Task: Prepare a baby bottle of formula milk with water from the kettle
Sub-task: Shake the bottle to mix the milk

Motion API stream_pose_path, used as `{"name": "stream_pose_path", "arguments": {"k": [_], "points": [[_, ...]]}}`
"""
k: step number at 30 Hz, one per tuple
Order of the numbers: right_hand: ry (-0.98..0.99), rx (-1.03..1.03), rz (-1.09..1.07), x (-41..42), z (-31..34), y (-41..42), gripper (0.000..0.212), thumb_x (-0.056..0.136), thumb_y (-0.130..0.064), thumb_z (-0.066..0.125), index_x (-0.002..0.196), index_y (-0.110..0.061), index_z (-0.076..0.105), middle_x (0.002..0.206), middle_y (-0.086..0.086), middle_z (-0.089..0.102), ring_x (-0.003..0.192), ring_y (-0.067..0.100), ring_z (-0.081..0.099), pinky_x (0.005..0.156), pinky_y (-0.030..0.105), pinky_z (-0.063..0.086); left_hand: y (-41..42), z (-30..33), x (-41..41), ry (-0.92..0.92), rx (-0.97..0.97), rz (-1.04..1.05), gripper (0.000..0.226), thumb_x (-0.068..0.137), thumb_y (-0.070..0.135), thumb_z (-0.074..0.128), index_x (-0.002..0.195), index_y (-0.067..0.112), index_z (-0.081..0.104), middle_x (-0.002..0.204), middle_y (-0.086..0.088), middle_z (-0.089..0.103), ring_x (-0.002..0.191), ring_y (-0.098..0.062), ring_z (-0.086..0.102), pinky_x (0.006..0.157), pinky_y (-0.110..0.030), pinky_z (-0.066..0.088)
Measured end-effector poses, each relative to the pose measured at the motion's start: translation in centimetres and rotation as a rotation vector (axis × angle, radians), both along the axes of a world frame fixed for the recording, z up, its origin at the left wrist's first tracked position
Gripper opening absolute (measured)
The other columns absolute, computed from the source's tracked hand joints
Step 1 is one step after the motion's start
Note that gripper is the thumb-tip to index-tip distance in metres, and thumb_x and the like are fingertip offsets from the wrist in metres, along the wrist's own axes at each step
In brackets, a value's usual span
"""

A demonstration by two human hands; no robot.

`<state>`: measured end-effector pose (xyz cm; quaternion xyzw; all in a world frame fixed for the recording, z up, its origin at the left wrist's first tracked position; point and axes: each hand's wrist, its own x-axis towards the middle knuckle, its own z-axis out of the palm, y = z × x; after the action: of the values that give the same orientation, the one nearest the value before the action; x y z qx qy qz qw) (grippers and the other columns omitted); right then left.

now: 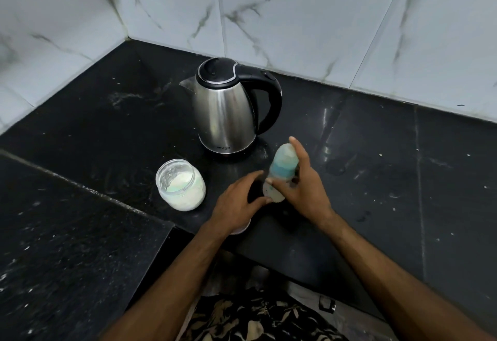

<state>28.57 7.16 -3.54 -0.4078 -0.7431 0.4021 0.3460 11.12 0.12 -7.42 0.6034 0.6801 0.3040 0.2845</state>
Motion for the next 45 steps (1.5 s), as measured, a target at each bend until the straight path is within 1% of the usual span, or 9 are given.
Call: {"name": "stream_pose_path", "arguments": {"k": [2, 8, 13, 20, 26, 31, 36, 42, 45], "points": [[0.111, -0.057, -0.05, 0.7, 0.9, 0.9, 0.097, 0.079, -0.022, 0.081, 0.152, -0.034, 0.019, 0.122, -0.035, 0.053, 0.107, 0.0, 0.062, 0.091, 0.024, 0.054, -0.9, -0.7, -1.1, -0.006, 0.037, 0.054, 0.074, 0.08, 0.068, 0.057, 0.141, 0.028, 0.05, 0.142, 0.01, 0.056, 0.131, -0.01, 0.052, 0.109, -0.037, 0.043], [0.608, -0.216, -0.307, 0.8, 3.8, 1.9, 0.069, 0.085, -0.018, 0.075, 0.138, -0.023, 0.031, 0.11, 0.005, 0.061, 0.091, 0.017, 0.066, 0.075, 0.04, 0.059, -3.5, -2.3, -2.4, -0.048, 0.1, 0.224, 0.069, 0.085, 0.066, 0.051, 0.133, 0.018, 0.059, 0.134, 0.006, 0.061, 0.125, -0.011, 0.054, 0.105, -0.025, 0.039], [0.427, -0.393, -0.019, -0.2, 3.0, -1.2, 0.069, 0.077, -0.027, 0.079, 0.133, -0.03, 0.039, 0.115, 0.009, 0.062, 0.092, 0.017, 0.07, 0.067, 0.031, 0.059, -3.6, -2.8, -2.0, -0.064, 0.157, 0.259, 0.063, 0.086, 0.059, 0.053, 0.126, 0.011, 0.063, 0.127, 0.007, 0.061, 0.117, -0.002, 0.051, 0.098, -0.001, 0.027], [0.841, -0.494, -0.307, -0.3, 5.3, 1.3, 0.061, 0.083, -0.027, 0.07, 0.136, -0.022, 0.039, 0.097, -0.002, 0.067, 0.081, 0.014, 0.068, 0.059, 0.032, 0.057, -3.6, -3.3, -2.1, -0.076, 0.158, 0.303, 0.062, 0.086, 0.064, 0.052, 0.126, 0.018, 0.064, 0.128, 0.011, 0.063, 0.12, -0.002, 0.053, 0.102, -0.016, 0.035], [0.397, -0.477, 0.064, -0.5, 4.5, -1.5, 0.073, 0.07, -0.029, 0.084, 0.13, -0.03, 0.042, 0.11, 0.013, 0.066, 0.09, 0.024, 0.072, 0.064, 0.033, 0.059, -2.8, -3.1, -1.4, -0.058, 0.198, 0.453, 0.054, 0.088, 0.062, 0.046, 0.113, 0.02, 0.069, 0.114, 0.01, 0.069, 0.108, -0.008, 0.06, 0.095, -0.028, 0.045], [0.742, -0.515, -0.253, -0.9, 5.5, 0.9, 0.052, 0.087, -0.027, 0.071, 0.13, -0.025, 0.043, 0.088, -0.009, 0.071, 0.078, 0.013, 0.07, 0.061, 0.036, 0.058, -2.9, -3.2, -1.4, -0.05, 0.228, 0.452, 0.05, 0.093, 0.055, 0.04, 0.114, 0.02, 0.069, 0.114, 0.009, 0.069, 0.108, -0.009, 0.06, 0.096, -0.034, 0.047], [0.364, -0.484, 0.128, -0.9, 4.4, -1.3, 0.072, 0.069, -0.032, 0.082, 0.129, -0.033, 0.042, 0.109, 0.015, 0.067, 0.089, 0.022, 0.072, 0.064, 0.033, 0.058, -3.1, -3.2, -1.6, -0.052, 0.256, 0.418, 0.052, 0.094, 0.055, 0.041, 0.115, 0.017, 0.069, 0.115, 0.007, 0.069, 0.108, -0.013, 0.062, 0.095, -0.037, 0.049], [0.838, -0.528, -0.248, -1.3, 5.7, 0.9, 0.054, 0.09, -0.021, 0.067, 0.136, -0.021, 0.04, 0.091, -0.005, 0.072, 0.08, 0.015, 0.07, 0.059, 0.034, 0.058, -3.3, -2.9, -1.6, -0.04, 0.197, 0.403, 0.055, 0.085, 0.064, 0.048, 0.118, 0.023, 0.066, 0.119, 0.013, 0.066, 0.111, -0.004, 0.058, 0.094, -0.022, 0.042], [0.569, -0.506, -0.022, -1.8, 5.0, -1.5, 0.064, 0.077, -0.023, 0.08, 0.129, -0.028, 0.043, 0.1, 0.004, 0.071, 0.082, 0.018, 0.072, 0.059, 0.033, 0.058, -3.3, -2.9, -1.6, -0.029, 0.214, 0.391, 0.056, 0.081, 0.058, 0.051, 0.12, 0.02, 0.066, 0.12, 0.01, 0.066, 0.111, -0.006, 0.058, 0.094, -0.023, 0.042]]}}
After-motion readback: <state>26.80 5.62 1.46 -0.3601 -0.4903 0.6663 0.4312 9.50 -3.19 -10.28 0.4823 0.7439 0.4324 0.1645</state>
